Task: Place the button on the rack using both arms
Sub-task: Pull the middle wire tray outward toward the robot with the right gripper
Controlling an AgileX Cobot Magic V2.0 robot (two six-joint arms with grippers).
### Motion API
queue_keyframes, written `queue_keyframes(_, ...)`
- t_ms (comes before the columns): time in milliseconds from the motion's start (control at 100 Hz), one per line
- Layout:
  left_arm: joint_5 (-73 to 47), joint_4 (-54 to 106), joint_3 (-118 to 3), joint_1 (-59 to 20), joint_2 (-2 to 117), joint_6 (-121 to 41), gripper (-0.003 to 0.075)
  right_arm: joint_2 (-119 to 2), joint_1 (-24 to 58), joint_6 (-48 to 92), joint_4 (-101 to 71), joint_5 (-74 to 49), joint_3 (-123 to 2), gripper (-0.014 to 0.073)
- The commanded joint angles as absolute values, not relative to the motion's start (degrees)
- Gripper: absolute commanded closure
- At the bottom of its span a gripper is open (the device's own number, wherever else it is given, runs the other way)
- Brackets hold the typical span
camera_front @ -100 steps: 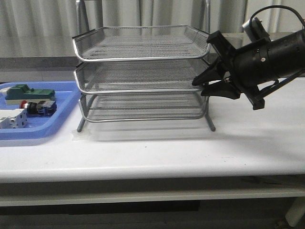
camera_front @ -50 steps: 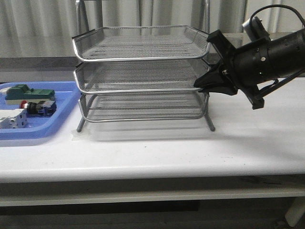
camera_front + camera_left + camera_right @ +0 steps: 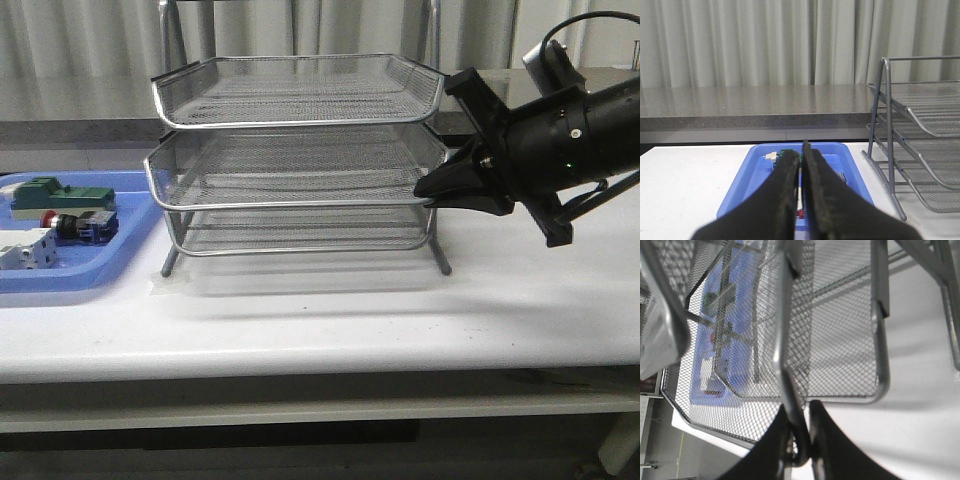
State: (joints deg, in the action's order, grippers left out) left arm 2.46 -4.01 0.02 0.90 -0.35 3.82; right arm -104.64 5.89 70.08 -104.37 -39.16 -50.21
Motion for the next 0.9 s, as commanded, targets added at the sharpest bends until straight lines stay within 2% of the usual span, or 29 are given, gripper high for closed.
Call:
queue_keyframes(0, 6.93, -3.87, 2.73, 1.11, -2.17, 4.34, 0.0716, -100.13, 5.77, 71.06, -105.73, -40.27, -48.47, 0.0609)
queue_keyframes(510, 6.93, -3.87, 2.73, 1.11, -2.17, 4.34, 0.0716, -92.83, 5.77, 73.65, -105.68, -41.1, -34.75, 0.0609)
queue_keyframes(820, 6.93, -3.87, 2.73, 1.11, -2.17, 4.34, 0.0716, -90.59, 5.77, 74.06, -105.89, -40.8, -31.9, 0.0606)
queue_keyframes(890, 6.93, -3.87, 2.73, 1.11, -2.17, 4.34, 0.0716, -90.13, 5.77, 74.06, -106.19, -40.8, -31.9, 0.0583)
